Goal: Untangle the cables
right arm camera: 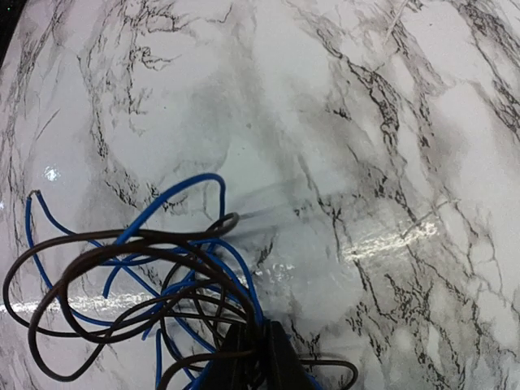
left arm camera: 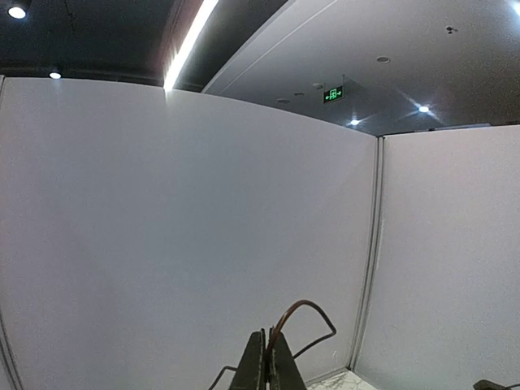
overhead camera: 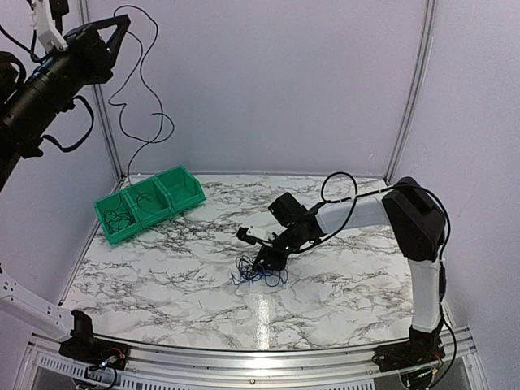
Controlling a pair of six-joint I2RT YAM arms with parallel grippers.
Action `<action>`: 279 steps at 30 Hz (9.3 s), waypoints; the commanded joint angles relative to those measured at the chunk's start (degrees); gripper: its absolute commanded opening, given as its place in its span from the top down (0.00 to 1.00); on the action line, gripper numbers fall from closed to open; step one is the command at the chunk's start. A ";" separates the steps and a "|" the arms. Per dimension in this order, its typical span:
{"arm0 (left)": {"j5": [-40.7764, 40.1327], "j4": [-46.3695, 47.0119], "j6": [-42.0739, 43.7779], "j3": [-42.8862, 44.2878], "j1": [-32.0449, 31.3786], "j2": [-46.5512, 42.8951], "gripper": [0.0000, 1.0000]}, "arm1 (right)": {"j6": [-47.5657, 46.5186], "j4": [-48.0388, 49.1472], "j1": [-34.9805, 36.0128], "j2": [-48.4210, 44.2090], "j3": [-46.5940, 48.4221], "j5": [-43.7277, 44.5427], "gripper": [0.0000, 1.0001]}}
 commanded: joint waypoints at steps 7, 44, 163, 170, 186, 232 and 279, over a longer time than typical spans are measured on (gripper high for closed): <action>-5.03 -12.30 -6.17 -2.57 5.19 -0.86 1.00 | -2.27 -5.73 -0.85 -13.61 1.26 -0.26 0.54; 20.52 -26.18 -24.74 3.16 55.50 18.55 1.00 | -8.38 -1.78 -4.82 -25.86 -5.42 11.48 0.43; 34.62 -16.56 -34.41 -15.55 65.56 44.21 1.00 | -9.83 -5.80 -4.85 -15.83 -3.36 8.33 0.43; 30.04 -24.17 -33.30 -13.21 65.92 41.92 1.00 | -10.07 -5.82 -4.83 -15.69 -3.42 8.72 0.42; 29.35 -40.40 -30.41 -4.43 65.93 46.79 1.00 | -10.25 -6.26 -4.78 -15.48 -3.19 8.78 0.42; 8.80 -20.98 -24.84 -27.25 23.43 16.83 0.01 | -10.97 -4.60 -4.57 -20.75 -4.11 9.64 0.41; 35.60 26.73 -61.41 -61.77 13.81 25.00 0.57 | -11.01 -4.36 1.54 -12.36 -1.80 0.74 0.60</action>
